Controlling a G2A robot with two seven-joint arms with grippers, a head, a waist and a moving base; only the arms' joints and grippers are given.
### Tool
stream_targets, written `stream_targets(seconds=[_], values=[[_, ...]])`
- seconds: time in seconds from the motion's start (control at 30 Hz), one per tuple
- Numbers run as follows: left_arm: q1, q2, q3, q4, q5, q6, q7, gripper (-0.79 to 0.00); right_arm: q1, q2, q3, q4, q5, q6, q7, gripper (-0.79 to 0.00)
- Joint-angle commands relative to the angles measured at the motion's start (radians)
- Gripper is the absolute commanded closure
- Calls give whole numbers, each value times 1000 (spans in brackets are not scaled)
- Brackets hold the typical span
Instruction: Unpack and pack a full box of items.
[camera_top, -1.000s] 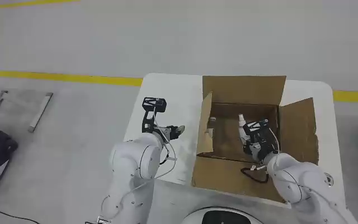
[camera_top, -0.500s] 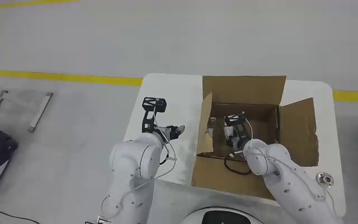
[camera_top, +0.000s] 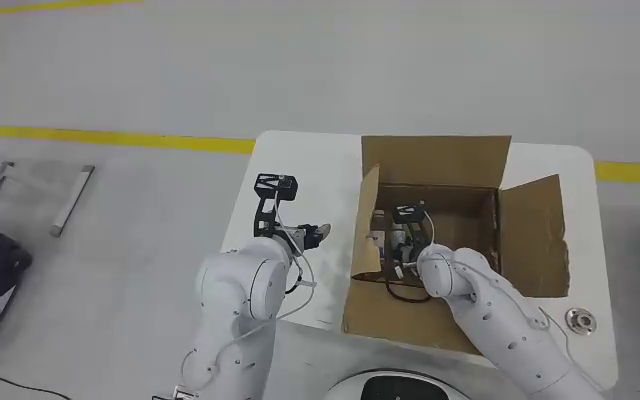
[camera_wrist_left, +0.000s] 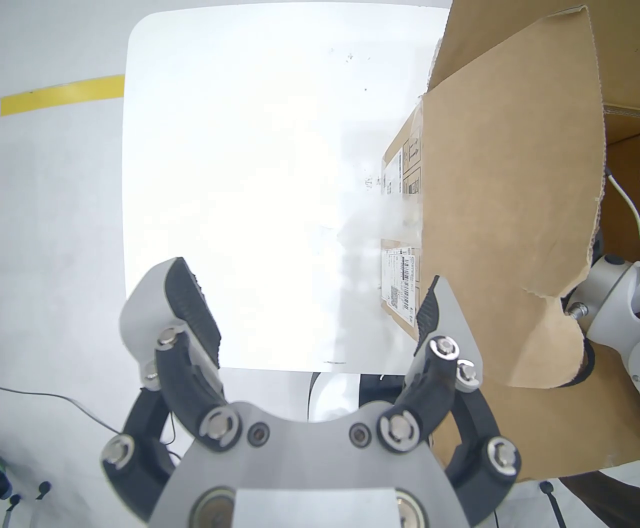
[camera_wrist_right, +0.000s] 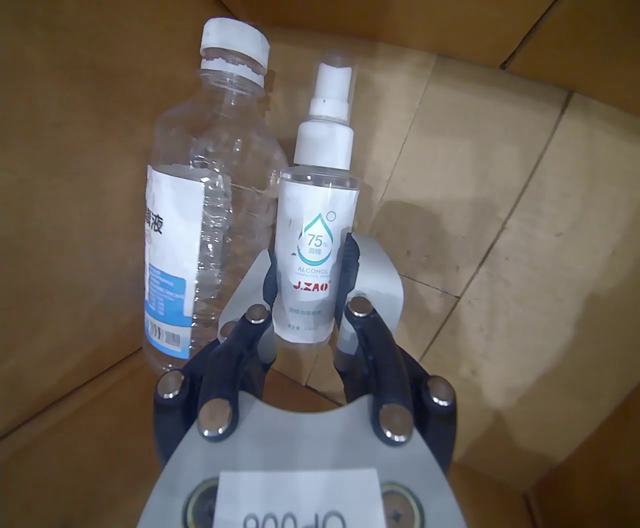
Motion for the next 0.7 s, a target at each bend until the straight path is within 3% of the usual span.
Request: stream_targets(seconds=[0.0,0.2,0.33,0.67], values=[[0,0,0,0,0,0,0,-785,3,-2,-2,10,2,1,-3,0],[0,0,0,0,0,0,0,-785,11,-6,-6,24,3,4,-5,0],[0,0,0,0,0,0,0,-785,13,-8,-8,28,0,4,-1,-197],[0,0,0,0,0,0,0,-785,-29,0,18,-57,-45,6,17,-369]])
